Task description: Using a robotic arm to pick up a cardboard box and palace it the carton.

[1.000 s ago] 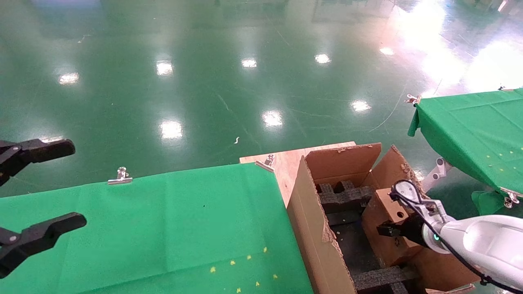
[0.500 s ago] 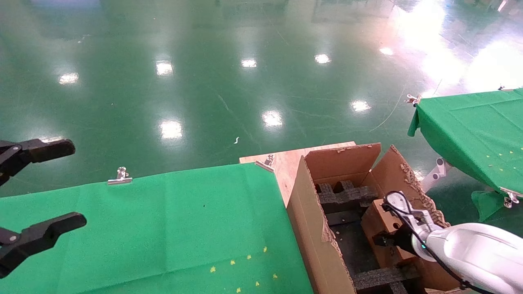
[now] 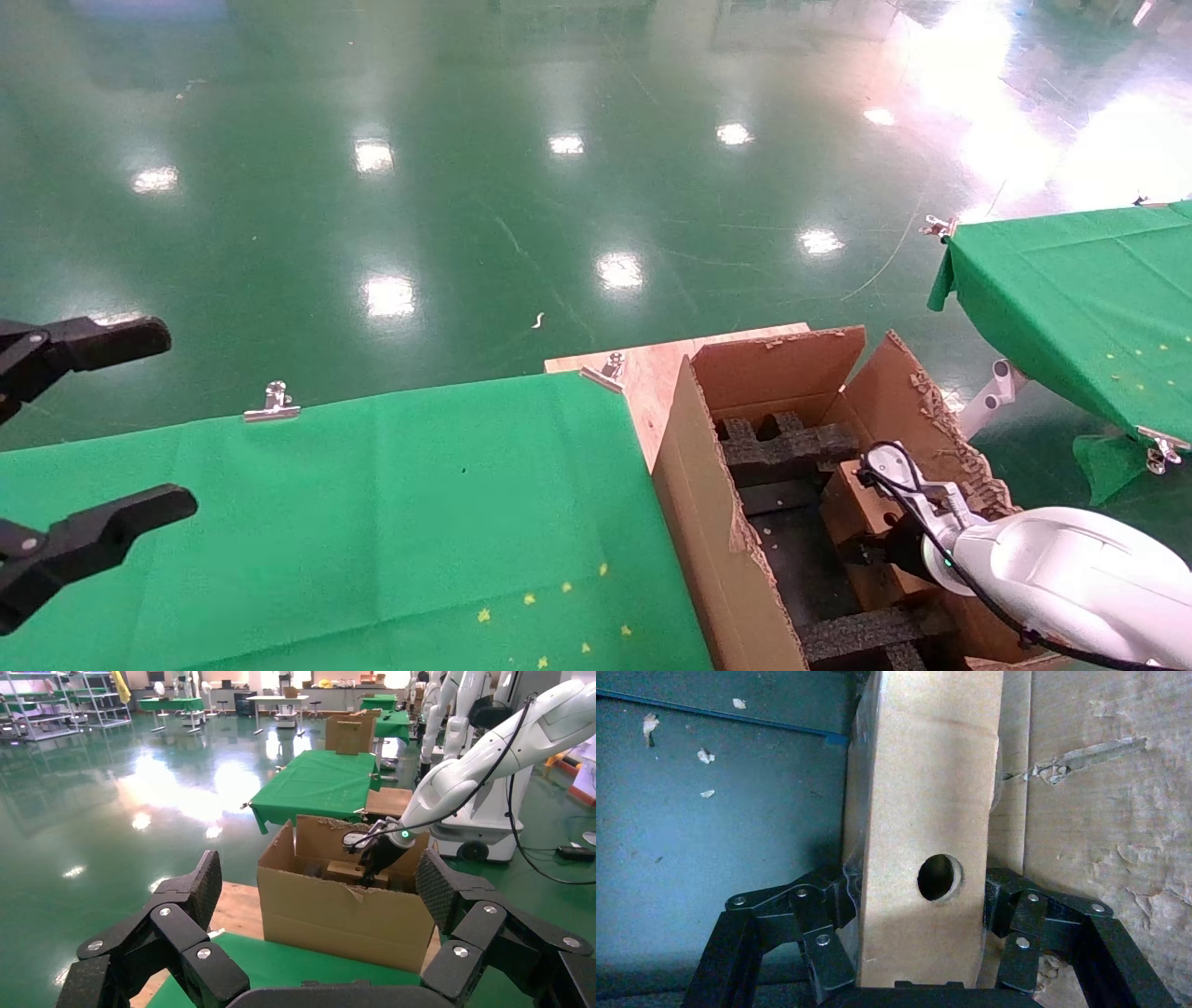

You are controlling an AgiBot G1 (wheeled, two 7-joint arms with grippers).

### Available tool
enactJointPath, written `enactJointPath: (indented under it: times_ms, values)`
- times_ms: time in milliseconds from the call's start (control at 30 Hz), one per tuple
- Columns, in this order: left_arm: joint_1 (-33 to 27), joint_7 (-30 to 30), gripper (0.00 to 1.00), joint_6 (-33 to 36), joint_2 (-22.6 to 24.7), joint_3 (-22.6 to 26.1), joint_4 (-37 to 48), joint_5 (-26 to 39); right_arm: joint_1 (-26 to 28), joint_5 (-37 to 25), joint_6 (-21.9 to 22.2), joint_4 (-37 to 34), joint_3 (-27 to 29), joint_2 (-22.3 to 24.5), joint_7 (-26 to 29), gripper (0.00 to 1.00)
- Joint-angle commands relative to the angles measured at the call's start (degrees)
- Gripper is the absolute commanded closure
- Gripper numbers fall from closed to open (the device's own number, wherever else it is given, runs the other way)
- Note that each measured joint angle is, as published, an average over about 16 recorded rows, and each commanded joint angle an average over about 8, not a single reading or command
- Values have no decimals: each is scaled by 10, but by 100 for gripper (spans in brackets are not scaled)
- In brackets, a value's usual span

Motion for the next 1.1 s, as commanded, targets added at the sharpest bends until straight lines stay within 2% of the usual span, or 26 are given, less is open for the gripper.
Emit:
enactJointPath:
  times_ms: [33, 833, 1100]
  values:
    - [0, 0, 0, 0, 0, 0, 0, 0, 0, 3, 2, -3, -1, -1, -2, 0]
    - [0, 0, 0, 0, 0, 0, 0, 0, 19, -19, -5, 14, 8, 14, 2, 0]
    - [0, 0, 0, 0, 0, 0, 0, 0, 48, -19, -11, 44, 22, 29, 2, 0]
